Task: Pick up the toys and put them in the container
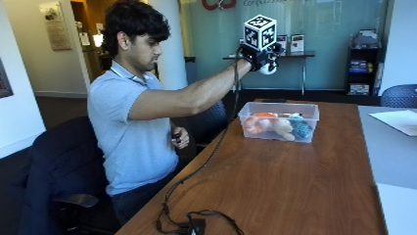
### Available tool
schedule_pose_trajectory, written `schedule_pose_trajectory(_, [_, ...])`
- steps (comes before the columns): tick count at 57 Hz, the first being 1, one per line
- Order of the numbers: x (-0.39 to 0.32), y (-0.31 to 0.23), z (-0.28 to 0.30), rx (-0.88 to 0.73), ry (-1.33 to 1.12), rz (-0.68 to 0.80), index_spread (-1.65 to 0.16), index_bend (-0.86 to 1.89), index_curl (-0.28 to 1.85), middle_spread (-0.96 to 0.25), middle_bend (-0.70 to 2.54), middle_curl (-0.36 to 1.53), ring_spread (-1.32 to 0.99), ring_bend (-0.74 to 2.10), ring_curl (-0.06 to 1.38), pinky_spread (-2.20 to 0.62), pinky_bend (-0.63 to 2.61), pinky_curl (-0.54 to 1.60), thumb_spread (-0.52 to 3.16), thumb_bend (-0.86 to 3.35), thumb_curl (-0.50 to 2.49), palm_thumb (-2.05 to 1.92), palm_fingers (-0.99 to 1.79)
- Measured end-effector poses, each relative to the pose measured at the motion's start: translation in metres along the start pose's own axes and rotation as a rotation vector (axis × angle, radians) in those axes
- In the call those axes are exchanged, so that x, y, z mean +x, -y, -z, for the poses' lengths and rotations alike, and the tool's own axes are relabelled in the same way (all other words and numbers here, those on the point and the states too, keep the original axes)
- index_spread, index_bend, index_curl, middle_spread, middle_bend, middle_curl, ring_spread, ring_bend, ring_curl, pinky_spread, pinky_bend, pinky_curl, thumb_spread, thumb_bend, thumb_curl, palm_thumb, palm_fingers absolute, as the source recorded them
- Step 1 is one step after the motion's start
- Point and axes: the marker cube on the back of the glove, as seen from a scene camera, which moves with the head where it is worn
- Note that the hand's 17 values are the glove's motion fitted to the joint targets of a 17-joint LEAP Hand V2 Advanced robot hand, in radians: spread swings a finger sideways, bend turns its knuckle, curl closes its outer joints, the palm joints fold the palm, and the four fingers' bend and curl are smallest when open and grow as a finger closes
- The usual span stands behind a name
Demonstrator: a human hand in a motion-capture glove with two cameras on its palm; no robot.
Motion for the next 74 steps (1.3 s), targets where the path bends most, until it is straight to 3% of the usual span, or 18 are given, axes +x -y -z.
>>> schedule_pose_trajectory(16, [-0.016, 0.013, -0.021, -0.06, 0.011, 0.01, -0.28, 0.17, 0.45, -0.08, 0.2, 0.47, -0.23, 0.7, 0.46, -0.36, 1.08, 0.38, 1.59, 0.89, 0.44, 0.69, 0.99])
schedule_pose_trajectory(22, [-0.016, 0.013, -0.03, -0.172, 0.024, -0.023, -0.28, 0.15, 0.43, -0.09, 0.19, 0.48, -0.23, 0.71, 0.46, -0.37, 1.1, 0.39, 1.59, 0.91, 0.44, 0.68, 0.97])
schedule_pose_trajectory(25, [-0.016, 0.013, -0.036, -0.24, 0.021, -0.037, -0.29, 0.11, 0.42, -0.08, 0.15, 0.47, -0.23, 0.69, 0.48, -0.36, 1.16, 0.41, 1.58, 0.92, 0.44, 0.67, 0.77])
schedule_pose_trajectory(28, [-0.014, 0.012, -0.038, -0.264, 0.011, -0.046, -0.3, 0.13, 0.44, -0.05, 0.11, 0.46, -0.18, 0.49, 0.47, -0.31, 1.24, 0.46, 1.59, 0.85, 0.39, 0.54, 0.19])
schedule_pose_trajectory(31, [-0.01, 0.009, -0.037, -0.247, -0.01, -0.044, -0.31, 0.16, 0.44, -0.03, 0.11, 0.43, -0.13, 0.33, 0.42, -0.21, 1.27, 0.46, 1.58, 0.76, 0.32, 0.36, -0.08])
schedule_pose_trajectory(40, [0.006, -0.006, -0.03, -0.192, -0.029, -0.062, -0.32, 0.18, 0.4, -0.01, 0.15, 0.37, -0.07, 0.24, 0.31, -0.07, 1.21, 0.38, 1.51, 0.55, 0.23, 0.04, -0.03])
schedule_pose_trajectory(62, [0.103, -0.158, -0.042, -0.222, -0.174, -0.237, -0.33, 0.2, 0.4, -0.01, 0.19, 0.36, -0.05, 0.32, 0.34, 0.0, 1.12, 0.3, 1.47, 0.35, 0.21, -0.03, 0.0])
schedule_pose_trajectory(74, [0.133, -0.254, -0.04, -0.125, -0.265, -0.316, -0.33, 0.21, 0.41, -0.01, 0.19, 0.36, -0.05, 0.32, 0.34, 0.01, 1.09, 0.28, 1.5, 0.31, 0.23, -0.01, 0.01])
